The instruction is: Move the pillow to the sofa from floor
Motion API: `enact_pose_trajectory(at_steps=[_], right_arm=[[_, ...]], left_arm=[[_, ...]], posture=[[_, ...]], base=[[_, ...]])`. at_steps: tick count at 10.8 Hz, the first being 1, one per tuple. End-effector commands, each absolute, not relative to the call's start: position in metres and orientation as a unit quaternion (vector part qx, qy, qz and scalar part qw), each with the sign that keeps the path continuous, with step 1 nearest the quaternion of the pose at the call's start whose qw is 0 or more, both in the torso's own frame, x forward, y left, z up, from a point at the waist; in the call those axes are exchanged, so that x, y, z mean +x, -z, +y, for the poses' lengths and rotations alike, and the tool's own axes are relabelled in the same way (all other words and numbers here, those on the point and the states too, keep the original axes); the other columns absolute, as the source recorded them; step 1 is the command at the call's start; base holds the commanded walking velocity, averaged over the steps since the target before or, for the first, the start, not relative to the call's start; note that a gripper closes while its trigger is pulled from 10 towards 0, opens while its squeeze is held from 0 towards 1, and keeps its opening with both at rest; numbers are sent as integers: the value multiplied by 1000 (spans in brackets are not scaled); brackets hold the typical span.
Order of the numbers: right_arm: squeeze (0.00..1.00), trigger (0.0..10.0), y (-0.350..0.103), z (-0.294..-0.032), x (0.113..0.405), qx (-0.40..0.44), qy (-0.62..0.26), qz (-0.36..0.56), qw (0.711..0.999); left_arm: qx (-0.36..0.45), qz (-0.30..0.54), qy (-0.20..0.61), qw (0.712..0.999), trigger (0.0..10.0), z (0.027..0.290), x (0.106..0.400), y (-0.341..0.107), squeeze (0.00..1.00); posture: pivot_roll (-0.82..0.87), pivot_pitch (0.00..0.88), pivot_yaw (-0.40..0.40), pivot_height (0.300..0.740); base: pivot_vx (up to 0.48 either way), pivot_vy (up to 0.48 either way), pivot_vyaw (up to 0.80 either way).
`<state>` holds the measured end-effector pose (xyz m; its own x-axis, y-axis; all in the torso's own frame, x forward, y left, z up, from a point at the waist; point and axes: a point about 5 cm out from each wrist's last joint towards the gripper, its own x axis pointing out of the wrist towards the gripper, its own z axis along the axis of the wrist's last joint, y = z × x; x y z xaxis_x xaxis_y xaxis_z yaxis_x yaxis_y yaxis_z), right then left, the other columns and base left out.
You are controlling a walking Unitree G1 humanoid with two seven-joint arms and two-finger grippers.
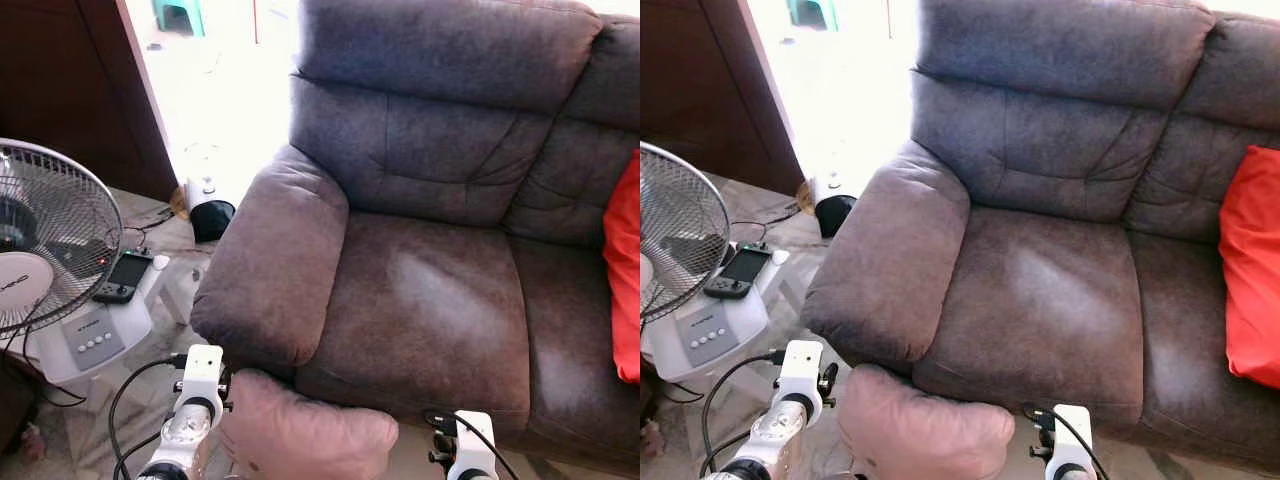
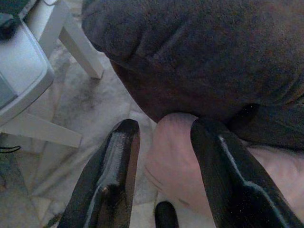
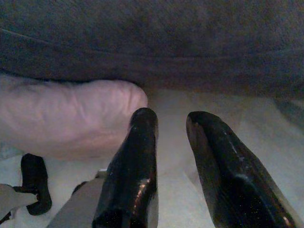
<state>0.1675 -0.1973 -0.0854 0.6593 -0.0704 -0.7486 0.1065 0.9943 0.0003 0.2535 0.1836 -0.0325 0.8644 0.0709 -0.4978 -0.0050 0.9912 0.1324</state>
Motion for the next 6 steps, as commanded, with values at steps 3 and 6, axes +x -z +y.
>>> enact_pose_trajectory(at_steps=[3,6], right_arm=[[0,10000,85,-200,166,15,40,410,911],[0,10000,84,-199,168,27,36,403,914]], left_arm=[[64,272,-28,960,10000,185,246,38,0],[65,281,-31,957,10000,186,241,42,0]], posture=[[79,102,-89,740],[82,115,-86,740]], base=[[0,0,0],[0,0,0]])
